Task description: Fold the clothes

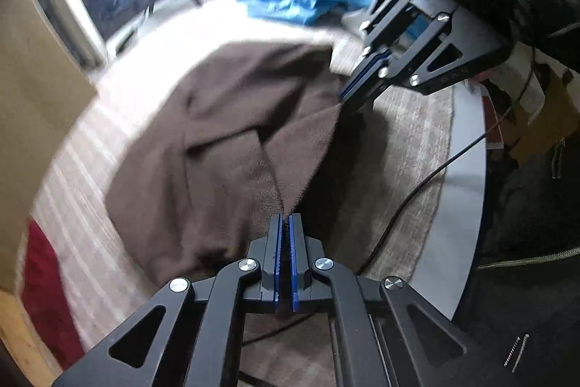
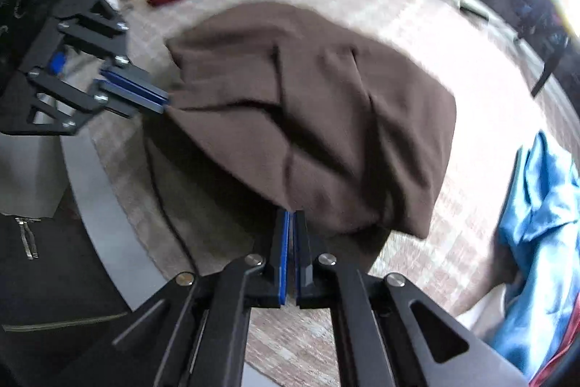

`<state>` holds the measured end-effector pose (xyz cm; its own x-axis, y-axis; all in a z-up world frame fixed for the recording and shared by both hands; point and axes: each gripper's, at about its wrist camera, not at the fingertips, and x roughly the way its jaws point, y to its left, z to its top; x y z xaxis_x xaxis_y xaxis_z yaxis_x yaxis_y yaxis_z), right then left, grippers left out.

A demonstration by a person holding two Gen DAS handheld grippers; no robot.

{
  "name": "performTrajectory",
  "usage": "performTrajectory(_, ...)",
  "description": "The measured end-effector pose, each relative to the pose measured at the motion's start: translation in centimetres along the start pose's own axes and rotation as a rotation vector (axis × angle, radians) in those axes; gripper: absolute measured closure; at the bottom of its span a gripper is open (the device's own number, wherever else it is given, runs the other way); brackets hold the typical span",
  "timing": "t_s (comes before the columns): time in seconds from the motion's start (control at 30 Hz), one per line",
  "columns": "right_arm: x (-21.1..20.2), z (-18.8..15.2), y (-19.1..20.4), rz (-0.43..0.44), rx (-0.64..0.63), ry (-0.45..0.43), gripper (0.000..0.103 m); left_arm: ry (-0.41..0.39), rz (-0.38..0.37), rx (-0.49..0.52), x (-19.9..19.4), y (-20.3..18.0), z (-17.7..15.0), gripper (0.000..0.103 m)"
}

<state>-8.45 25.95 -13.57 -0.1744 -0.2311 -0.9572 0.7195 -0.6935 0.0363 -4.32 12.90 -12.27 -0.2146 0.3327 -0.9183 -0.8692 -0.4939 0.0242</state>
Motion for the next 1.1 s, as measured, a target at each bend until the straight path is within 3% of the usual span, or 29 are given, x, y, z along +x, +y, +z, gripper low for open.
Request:
performTrajectory(0.07,0.6,-0.4,0.2,0.000,-0.012,0.013,0.100,0.012,-0.002,-0.001,0.7,-0.6,-0.9,0.100)
performTrajectory(0.13,-0.8,-0.7,-0.5,0.074,0.035,0.015,0.100,0.006,-0.031,-0.025,0.1,-0.5,-1.1,0.098)
performTrajectory(0.2,-4.0,-1.2,-2.4,0.141,0.109,-0.062,0.093,-0.006,-0.069,-0.061,-1.2,-0.1,-1.1,0.097)
performTrajectory(0.23,-5.6,-1.4,-3.5,0.146,0.149,-0.111,0.080,-0.025,-0.073,-0.069,-2.3,0.0,-1.1,0.095)
performTrajectory(0.3,-7.9,-1.6,-6.5,0.107,0.252,-0.202,0.067,-0.054,-0.065,-0.065,-3.8,0.0,-0.5,0.095)
performTrajectory(0.43,-8.6,0.2,-11.0,0.110,0.426,-0.345,0.067,-0.133,-0.058,-0.077,-3.5,0.1,3.4,0.094)
performTrajectory(0.57,-4.5,2.1,-13.1,0.199,0.526,-0.340,0.067,-0.215,-0.091,-0.089,-0.5,0.4,8.0,0.093)
performTrajectory(0.63,-1.0,1.9,-13.3,0.261,0.556,-0.227,0.068,-0.139,-0.147,-0.097,3.0,0.6,8.6,0.092)
performTrajectory(0.7,1.1,1.2,-13.3,0.297,0.531,-0.116,0.077,-0.066,-0.151,-0.043,5.6,-0.4,7.3,0.095)
performTrajectory(0.8,-1.8,-0.9,-15.9,0.324,0.586,-0.224,0.077,-0.027,-0.175,0.001,4.7,-0.7,6.4,0.094)
performTrajectory(0.9,-2.9,-1.3,-20.1,0.307,0.704,-0.315,0.077,-0.093,-0.142,0.014,2.3,-0.6,8.6,0.093)
performTrajectory(1.0,-0.6,0.6,-21.7,0.332,0.737,-0.282,0.077,-0.166,-0.080,0.091,1.7,-1.3,12.1,0.090)
performTrajectory(1.07,1.0,1.9,-22.7,0.351,0.757,-0.256,0.077,-0.157,-0.052,0.125,3.3,-1.5,13.8,0.083)
performTrajectory(1.1,1.8,2.6,-23.2,0.361,0.766,-0.243,0.077,-0.134,-0.047,0.139,4.3,-1.5,14.3,0.085)
